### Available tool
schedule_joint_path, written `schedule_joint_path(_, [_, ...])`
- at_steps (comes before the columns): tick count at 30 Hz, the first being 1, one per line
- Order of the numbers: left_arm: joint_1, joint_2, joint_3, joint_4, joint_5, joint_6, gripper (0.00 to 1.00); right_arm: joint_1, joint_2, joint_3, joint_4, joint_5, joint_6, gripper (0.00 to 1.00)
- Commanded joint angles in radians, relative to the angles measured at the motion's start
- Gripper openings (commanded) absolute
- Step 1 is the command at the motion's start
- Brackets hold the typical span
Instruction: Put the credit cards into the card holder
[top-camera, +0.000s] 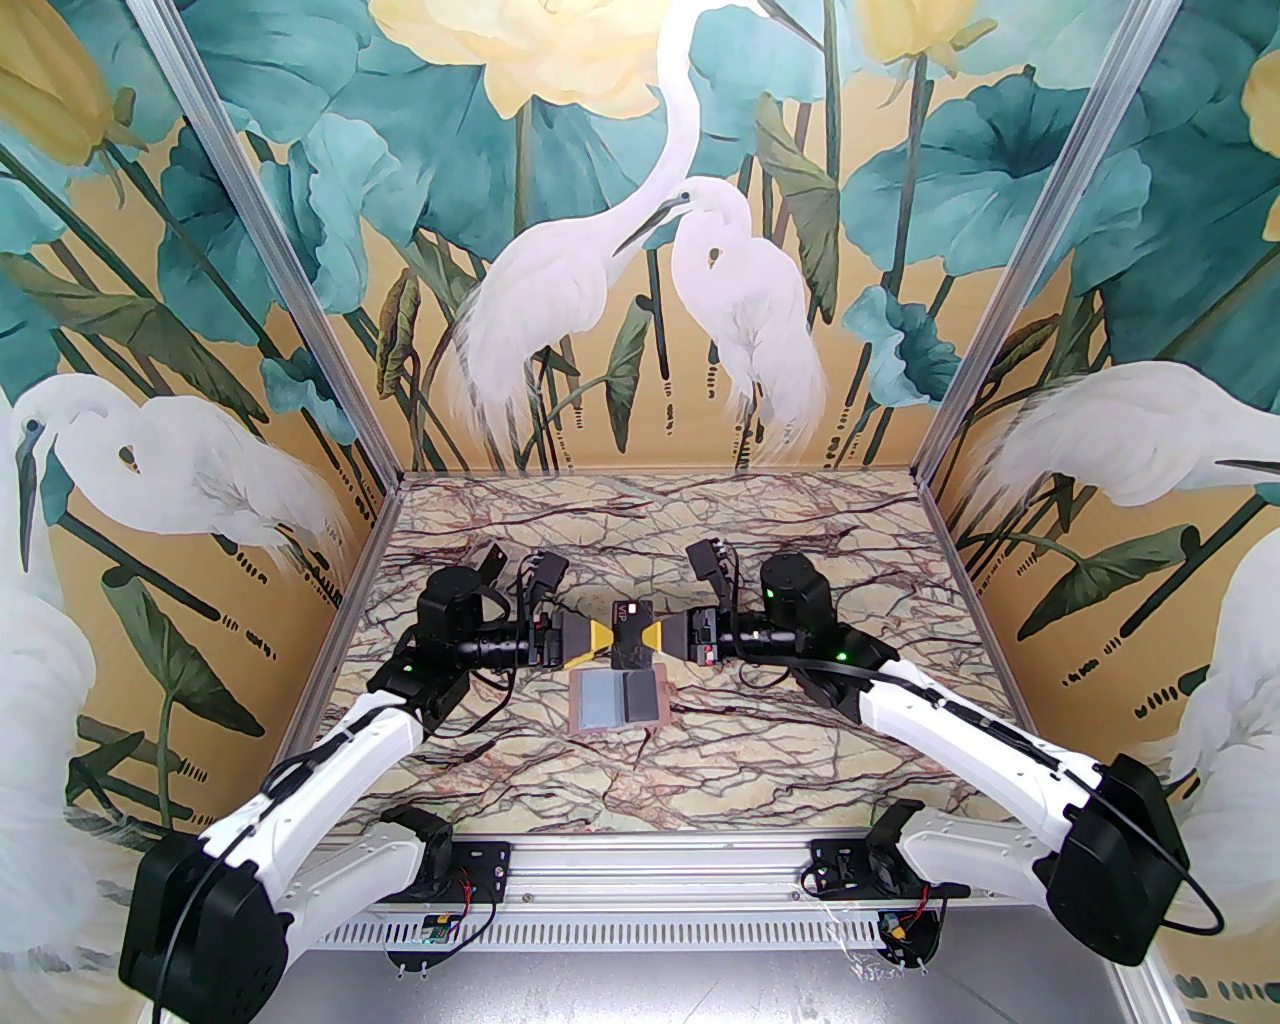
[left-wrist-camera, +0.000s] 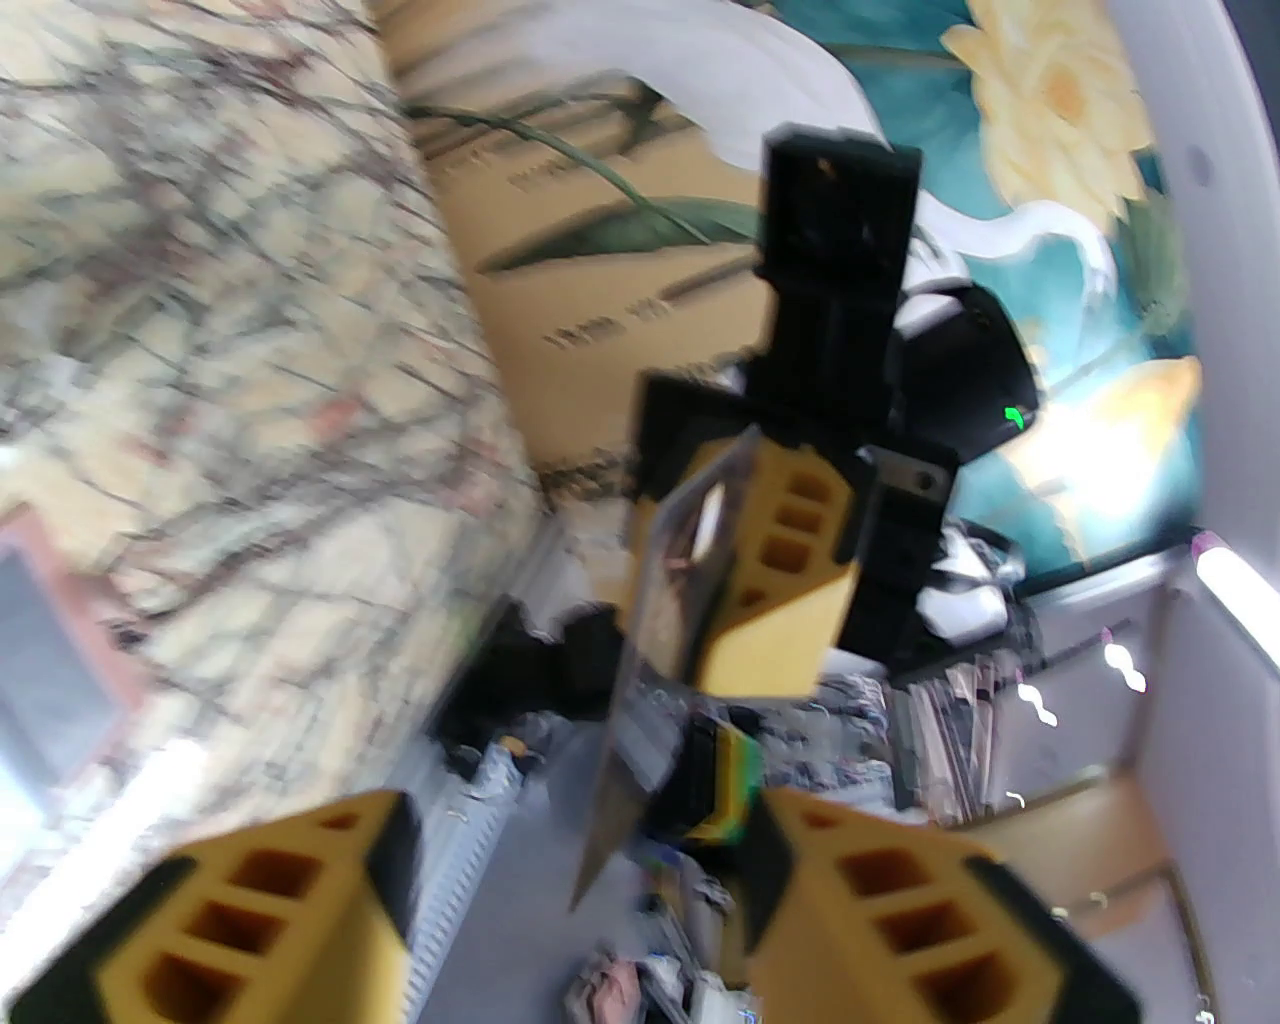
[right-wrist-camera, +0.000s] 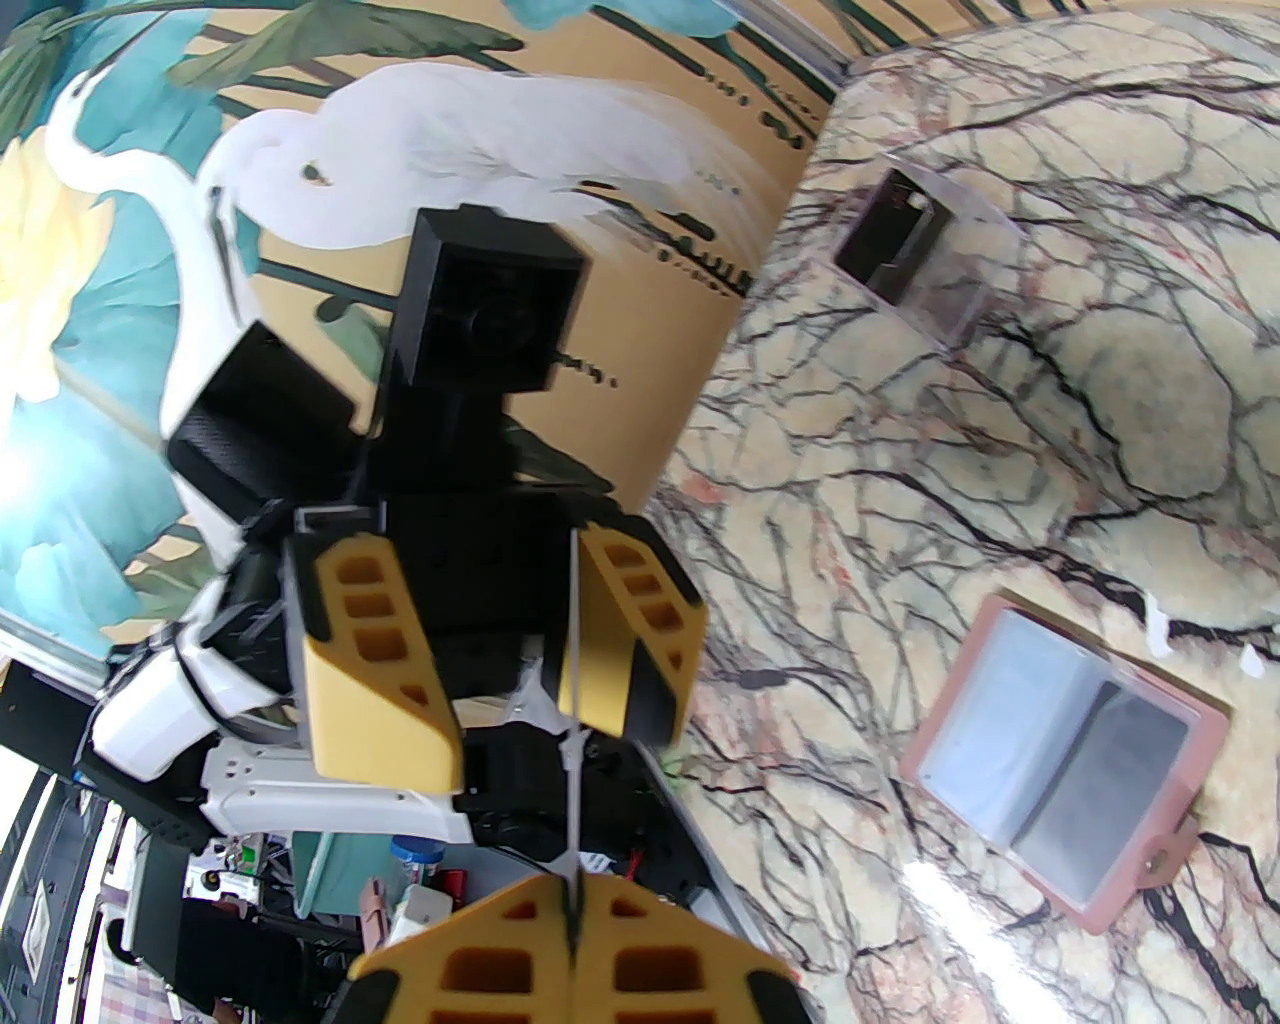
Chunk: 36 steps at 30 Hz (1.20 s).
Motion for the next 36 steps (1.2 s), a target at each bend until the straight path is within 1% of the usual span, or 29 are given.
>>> schedule_joint_path(1, [0.045,-0.06,0.052,-0.341,-0.303,0.145,0.66,0.001,0.028,-0.011,-0.086,0.079,-0.049,0.0])
schedule_joint_path(2, [0.058,-0.069,0.049,-0.377,-0.331,0.15,0.66,0.001,0.04,-0.019,-0.097,0.097,-0.054,0.0])
schedule_joint_path(5, [0.072,-0.107,-0.01,-0.385,-0.326,0.127,0.65,0.001,0.088,-0.048,-0.117,0.144,-0.072,0.0])
schedule_joint_path(7, [0.072,-0.127,-0.079,-0.342,-0.293,0.083,0.65,0.004,0.127,-0.074,-0.098,0.154,-0.074,0.0])
schedule_joint_path(10, [0.072,-0.121,-0.156,-0.287,-0.279,0.036,0.61,0.004,0.175,-0.11,-0.039,0.154,-0.073,0.0])
schedule_joint_path(13, [0.07,-0.091,-0.194,-0.224,-0.271,0.033,0.59,0.003,0.239,-0.113,-0.005,0.166,-0.072,0.0])
schedule_joint_path(18, [0.043,0.025,-0.198,-0.169,-0.328,0.064,0.56,0.006,0.368,-0.108,0.104,0.153,-0.047,0.0])
schedule_joint_path(21, [0.027,0.098,-0.18,-0.156,-0.355,0.087,0.5,0.006,0.434,-0.113,0.185,0.156,-0.031,0.0])
schedule_joint_path(23, [0.018,0.129,-0.181,-0.136,-0.383,0.104,0.48,0.008,0.475,-0.114,0.23,0.154,-0.016,0.0])
schedule_joint_path(24, [0.019,0.147,-0.181,-0.125,-0.393,0.109,0.46,0.009,0.493,-0.117,0.255,0.151,-0.006,0.0])
schedule_joint_path(27, [0.014,0.211,-0.166,-0.112,-0.382,0.117,0.39,0.017,0.515,-0.14,0.331,0.139,0.018,0.0])
schedule_joint_path(30, [0.001,0.241,-0.168,-0.085,-0.37,0.119,0.36,0.019,0.518,-0.139,0.336,0.135,0.011,0.0])
schedule_joint_path(36, [-0.009,0.261,-0.18,-0.084,-0.401,0.132,0.34,0.024,0.537,-0.139,0.378,0.123,0.016,0.0])
